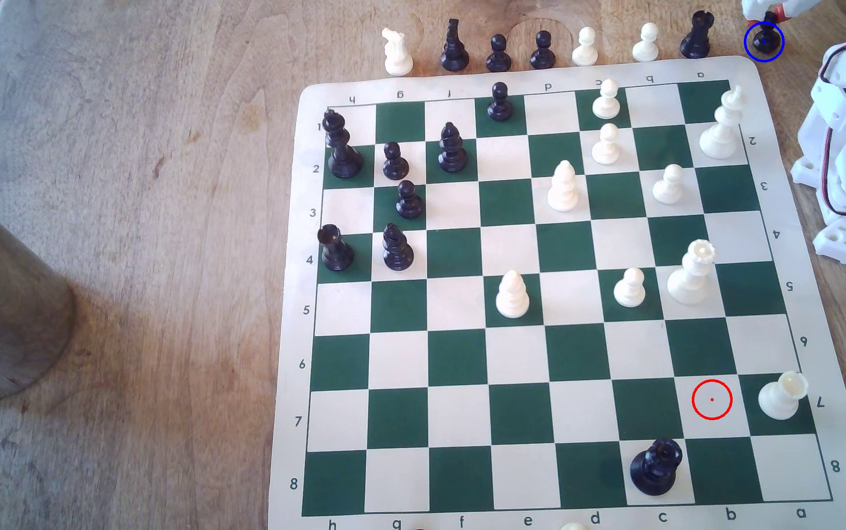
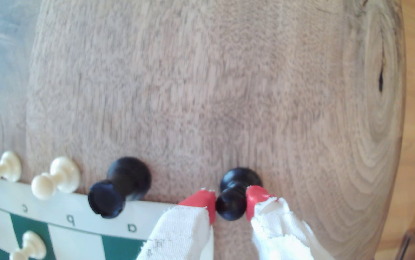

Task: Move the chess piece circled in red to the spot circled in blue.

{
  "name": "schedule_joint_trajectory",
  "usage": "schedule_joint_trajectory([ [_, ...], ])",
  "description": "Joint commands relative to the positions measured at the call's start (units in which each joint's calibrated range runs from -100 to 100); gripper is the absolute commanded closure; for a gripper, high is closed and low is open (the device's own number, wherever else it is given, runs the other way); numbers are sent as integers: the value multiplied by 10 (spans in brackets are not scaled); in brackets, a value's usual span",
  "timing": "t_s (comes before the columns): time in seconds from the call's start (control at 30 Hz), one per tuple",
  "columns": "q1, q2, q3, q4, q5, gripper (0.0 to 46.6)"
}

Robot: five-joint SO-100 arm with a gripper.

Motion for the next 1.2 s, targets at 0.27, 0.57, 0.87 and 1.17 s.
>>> schedule_joint_trajectory([
  [0.27, -10, 11, -4, -4, 0, 462],
  [0.57, -4, 13, -4, 1, 6, 349],
  [0.87, 9, 9, -8, 14, 18, 326],
  [1.17, 13, -24, -41, 65, 22, 304],
])
